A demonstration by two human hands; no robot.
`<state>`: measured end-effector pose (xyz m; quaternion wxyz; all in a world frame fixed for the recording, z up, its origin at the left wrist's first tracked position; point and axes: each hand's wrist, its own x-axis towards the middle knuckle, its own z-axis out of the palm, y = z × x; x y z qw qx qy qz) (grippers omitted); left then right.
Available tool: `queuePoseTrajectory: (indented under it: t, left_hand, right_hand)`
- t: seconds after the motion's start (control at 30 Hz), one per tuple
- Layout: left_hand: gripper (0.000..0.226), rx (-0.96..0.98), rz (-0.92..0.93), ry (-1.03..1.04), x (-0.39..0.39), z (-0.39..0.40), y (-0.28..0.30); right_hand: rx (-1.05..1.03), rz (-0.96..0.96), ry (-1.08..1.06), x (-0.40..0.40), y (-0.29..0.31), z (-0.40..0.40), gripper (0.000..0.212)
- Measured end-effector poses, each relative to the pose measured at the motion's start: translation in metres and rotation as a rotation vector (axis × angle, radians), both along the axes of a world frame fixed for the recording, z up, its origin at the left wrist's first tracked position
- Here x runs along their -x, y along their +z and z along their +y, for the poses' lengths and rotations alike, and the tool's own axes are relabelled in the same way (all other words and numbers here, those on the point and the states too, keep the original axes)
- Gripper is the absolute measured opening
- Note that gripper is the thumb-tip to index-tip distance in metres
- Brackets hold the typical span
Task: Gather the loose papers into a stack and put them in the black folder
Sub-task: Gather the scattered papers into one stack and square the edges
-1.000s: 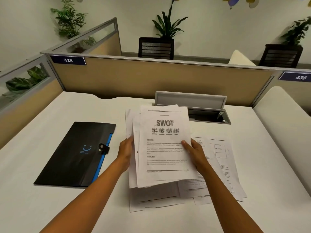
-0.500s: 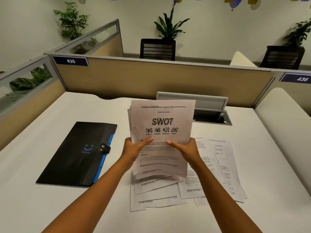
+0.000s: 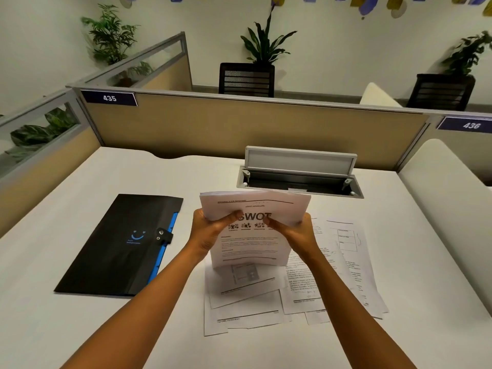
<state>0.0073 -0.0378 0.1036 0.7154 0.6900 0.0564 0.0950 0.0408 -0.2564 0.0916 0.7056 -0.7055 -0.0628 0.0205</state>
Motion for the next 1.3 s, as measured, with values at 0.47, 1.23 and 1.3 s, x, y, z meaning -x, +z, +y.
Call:
queuePoseTrajectory:
  t: [0.47,1.23,1.3]
  left_hand:
    - [0.049,0.014,0.070,0.064,0.008,-0.003,-0.026]
    - [0.041,0.142,0.161,0.497,0.007,0.050,-0.010]
    - [0.032,0.159,0.148,0.506,0.009,0.052,-0.008]
  right_hand:
    - [0.099,0.046,0.060,0.008,-0.030,-0.002,0.047]
    - [1.029,0.332,-0.126,0.001,-0.091,0.044,0.111]
    - [1.028,0.335,-0.140,0.002,-0.092,0.048,0.109]
